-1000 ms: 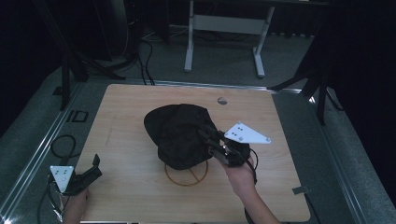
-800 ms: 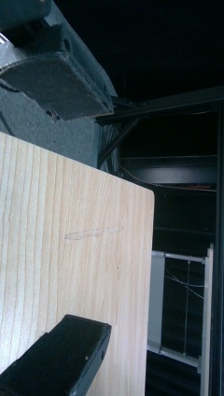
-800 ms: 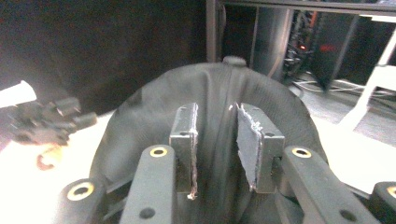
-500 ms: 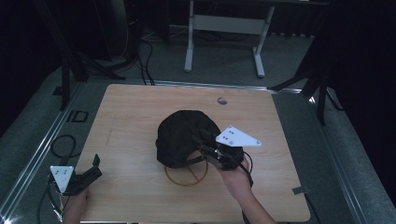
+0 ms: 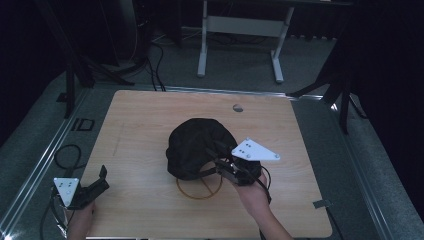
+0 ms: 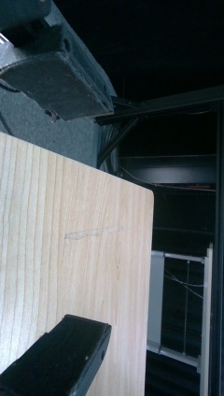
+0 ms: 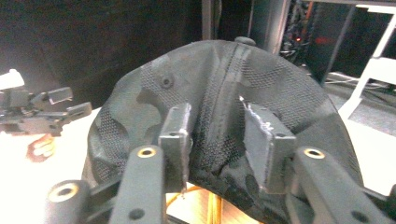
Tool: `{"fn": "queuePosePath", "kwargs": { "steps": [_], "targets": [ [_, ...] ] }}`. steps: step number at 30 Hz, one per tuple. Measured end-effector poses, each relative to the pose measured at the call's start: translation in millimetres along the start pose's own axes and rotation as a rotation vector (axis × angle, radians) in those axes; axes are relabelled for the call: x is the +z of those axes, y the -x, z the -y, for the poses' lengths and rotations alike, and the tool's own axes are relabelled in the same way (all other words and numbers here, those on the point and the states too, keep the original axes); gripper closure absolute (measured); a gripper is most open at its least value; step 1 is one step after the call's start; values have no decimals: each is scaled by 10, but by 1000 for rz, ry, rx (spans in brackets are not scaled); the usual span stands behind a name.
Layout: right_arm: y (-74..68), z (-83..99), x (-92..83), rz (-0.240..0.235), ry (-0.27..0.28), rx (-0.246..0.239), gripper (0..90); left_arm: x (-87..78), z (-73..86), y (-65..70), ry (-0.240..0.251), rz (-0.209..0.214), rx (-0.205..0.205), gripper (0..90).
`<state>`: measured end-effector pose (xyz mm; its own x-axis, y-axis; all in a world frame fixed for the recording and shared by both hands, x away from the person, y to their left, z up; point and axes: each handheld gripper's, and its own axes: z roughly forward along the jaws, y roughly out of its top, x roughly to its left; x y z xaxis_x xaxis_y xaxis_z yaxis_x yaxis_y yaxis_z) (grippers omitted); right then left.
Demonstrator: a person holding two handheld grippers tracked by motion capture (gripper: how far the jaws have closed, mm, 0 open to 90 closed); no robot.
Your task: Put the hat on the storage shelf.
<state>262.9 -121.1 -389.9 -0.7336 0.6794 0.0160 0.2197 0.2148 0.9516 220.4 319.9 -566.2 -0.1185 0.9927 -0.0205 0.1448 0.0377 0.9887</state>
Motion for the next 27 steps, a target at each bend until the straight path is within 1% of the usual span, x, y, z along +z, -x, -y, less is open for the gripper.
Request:
{"fn": "queuePosePath", "kwargs": {
  "steps": [2,7,12,16,17,21,23,25,27],
  "targets": [
    [10,-25,0,-11,-1,2,571,0,0,0,0,-1,0,5],
    [41,-92,-19,-17,3,9,525,3,-1,2,-2,0,-1,5],
    [72,-157,-60,-17,29,20,492,1,-1,-1,-2,0,1,5],
    [90,-197,-97,-14,37,15,477,1,-1,0,-2,1,0,5],
    [124,-225,-131,-6,45,13,459,1,-1,0,-2,0,1,5],
    [175,-252,-164,0,48,16,430,1,-1,0,-3,0,1,5],
    [230,-274,-196,1,42,11,370,1,-1,0,-3,0,1,5],
    [265,-279,-210,14,42,2,321,2,-2,-1,-4,0,1,5],
    [319,-278,-222,15,41,12,291,1,-1,0,-2,0,-1,5]
  ]
}}
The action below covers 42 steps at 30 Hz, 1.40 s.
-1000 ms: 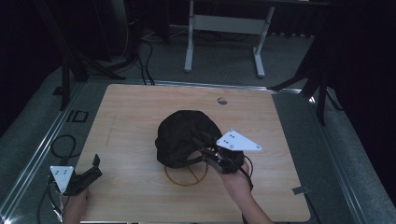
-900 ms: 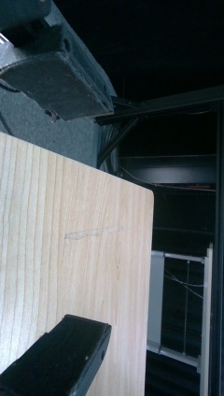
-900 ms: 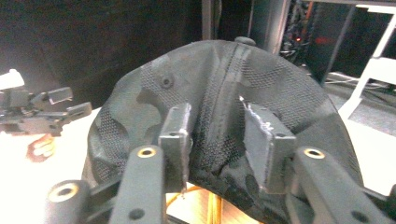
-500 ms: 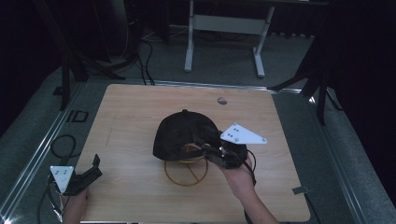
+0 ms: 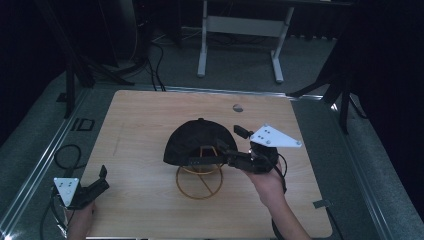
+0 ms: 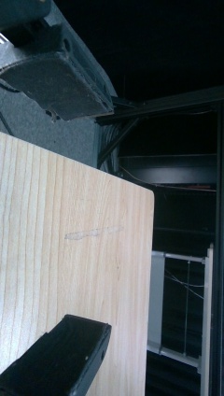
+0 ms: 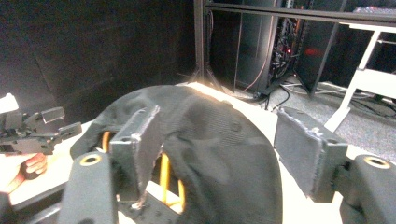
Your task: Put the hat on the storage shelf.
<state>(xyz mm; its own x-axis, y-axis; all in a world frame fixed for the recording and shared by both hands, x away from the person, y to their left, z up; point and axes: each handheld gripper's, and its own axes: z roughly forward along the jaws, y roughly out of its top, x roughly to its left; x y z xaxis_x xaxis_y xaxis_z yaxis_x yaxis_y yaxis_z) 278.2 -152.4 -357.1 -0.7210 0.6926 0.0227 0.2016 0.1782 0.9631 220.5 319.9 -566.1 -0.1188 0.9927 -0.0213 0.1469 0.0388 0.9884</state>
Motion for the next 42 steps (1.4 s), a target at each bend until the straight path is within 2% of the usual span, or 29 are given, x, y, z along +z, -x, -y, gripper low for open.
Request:
{"fn": "queuePosePath", "kwargs": {
  "steps": [1,3,7,10,17,27,31,37,42],
  "targets": [
    [28,4,-6,3,-1,5,282,0,0,0,0,0,1,5],
    [87,21,-17,-4,-13,6,202,-1,1,0,1,0,1,5],
    [212,79,-56,2,-15,18,155,0,1,1,2,-1,-1,5],
    [299,129,-85,25,-30,17,136,0,1,1,1,-2,-1,5],
    [509,287,-165,90,-44,4,135,0,2,0,4,-1,-3,5],
    [835,634,-278,173,-55,15,134,1,0,-2,1,-1,-2,5],
    [952,791,-309,193,-64,32,134,0,0,1,1,-1,-1,5],
    [1104,1051,-365,247,-72,62,134,0,1,0,2,0,-1,5],
    [1225,1299,-402,294,-100,56,134,-1,1,0,3,-1,-2,5]
  ]
}}
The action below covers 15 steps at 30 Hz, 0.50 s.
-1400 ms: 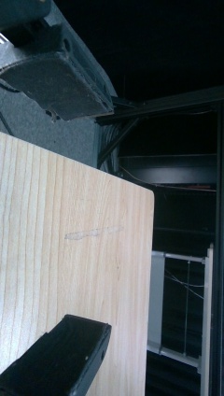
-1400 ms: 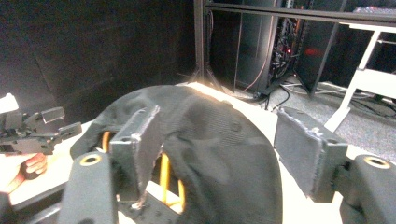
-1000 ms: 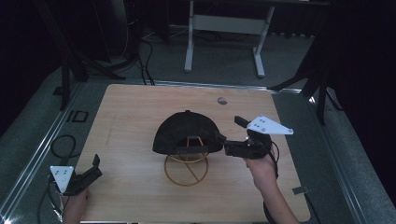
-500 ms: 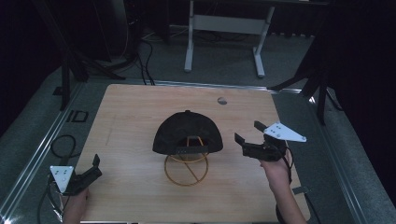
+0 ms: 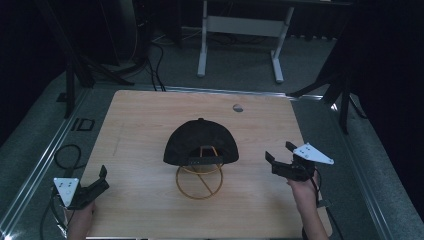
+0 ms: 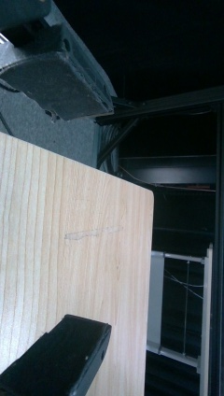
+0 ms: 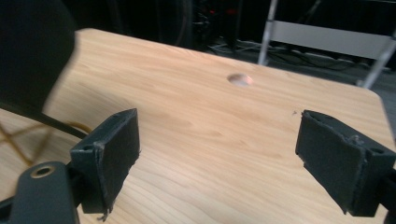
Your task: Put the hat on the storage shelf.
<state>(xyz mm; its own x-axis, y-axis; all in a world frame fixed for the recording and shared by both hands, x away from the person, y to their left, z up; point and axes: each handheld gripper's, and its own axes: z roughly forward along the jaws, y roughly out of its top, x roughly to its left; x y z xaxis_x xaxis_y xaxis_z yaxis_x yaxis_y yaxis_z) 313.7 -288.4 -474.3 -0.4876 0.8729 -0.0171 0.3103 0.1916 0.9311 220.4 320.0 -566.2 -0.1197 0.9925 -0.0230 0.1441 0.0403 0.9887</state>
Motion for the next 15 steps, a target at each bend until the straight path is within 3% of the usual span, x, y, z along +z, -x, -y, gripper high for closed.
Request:
{"fn": "queuePosePath", "kwargs": {
  "steps": [8,13,15],
  "targets": [
    [234,369,-2,83,-45,36,135,1,0,0,-1,-1,0,5],
    [316,510,-26,121,-79,33,135,0,0,1,0,-1,0,5],
    [349,555,-56,143,-69,43,135,1,0,1,0,-1,0,5]
  ]
}}
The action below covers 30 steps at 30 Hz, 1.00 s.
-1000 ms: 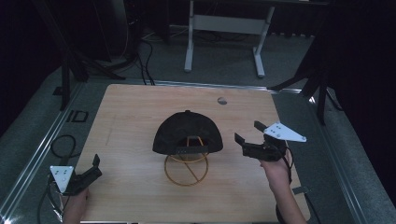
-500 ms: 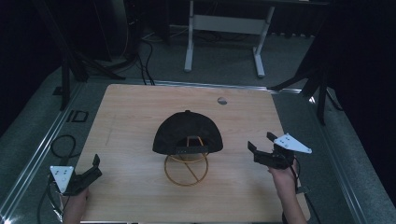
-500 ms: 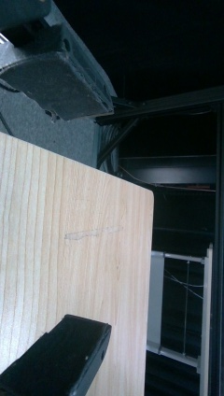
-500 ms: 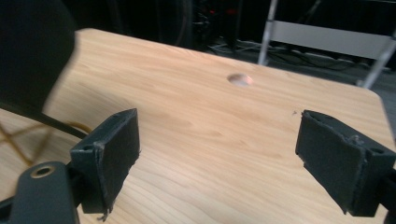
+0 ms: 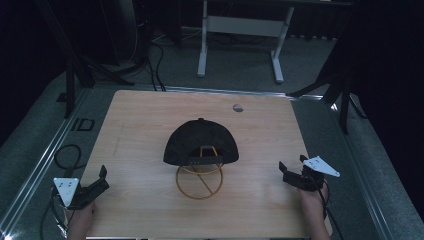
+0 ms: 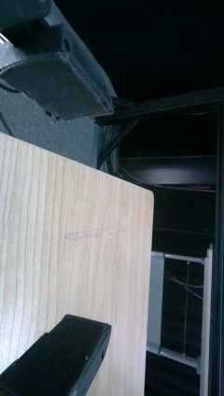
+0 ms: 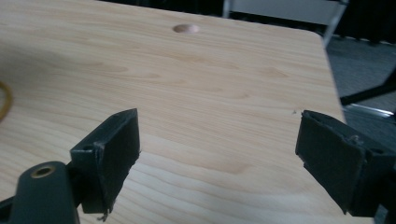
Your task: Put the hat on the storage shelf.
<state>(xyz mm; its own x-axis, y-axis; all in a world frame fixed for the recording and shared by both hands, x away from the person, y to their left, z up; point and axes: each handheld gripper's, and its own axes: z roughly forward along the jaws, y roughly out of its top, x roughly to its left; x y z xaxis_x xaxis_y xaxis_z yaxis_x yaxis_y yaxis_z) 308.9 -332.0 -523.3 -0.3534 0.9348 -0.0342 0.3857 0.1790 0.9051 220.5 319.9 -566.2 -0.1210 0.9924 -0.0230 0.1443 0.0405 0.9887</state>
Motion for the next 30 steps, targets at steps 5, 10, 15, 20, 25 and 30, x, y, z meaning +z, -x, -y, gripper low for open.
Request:
{"fn": "queuePosePath", "kwargs": {
  "steps": [5,10,15,20,25,30],
  "targets": [
    [99,95,-25,46,-28,-2,135,-2,0,-1,1,1,0,5],
    [206,179,-67,87,-41,9,135,-1,0,-1,0,2,0,5],
    [308,250,-110,136,-47,44,135,-1,0,0,1,0,0,5],
    [391,289,-133,192,-36,68,135,-2,1,-1,1,0,-1,5],
    [518,365,-168,262,-46,127,135,-1,0,-1,1,1,-1,5],
    [596,405,-230,325,-23,183,136,-3,1,-3,0,1,-2,5]
  ]
}}
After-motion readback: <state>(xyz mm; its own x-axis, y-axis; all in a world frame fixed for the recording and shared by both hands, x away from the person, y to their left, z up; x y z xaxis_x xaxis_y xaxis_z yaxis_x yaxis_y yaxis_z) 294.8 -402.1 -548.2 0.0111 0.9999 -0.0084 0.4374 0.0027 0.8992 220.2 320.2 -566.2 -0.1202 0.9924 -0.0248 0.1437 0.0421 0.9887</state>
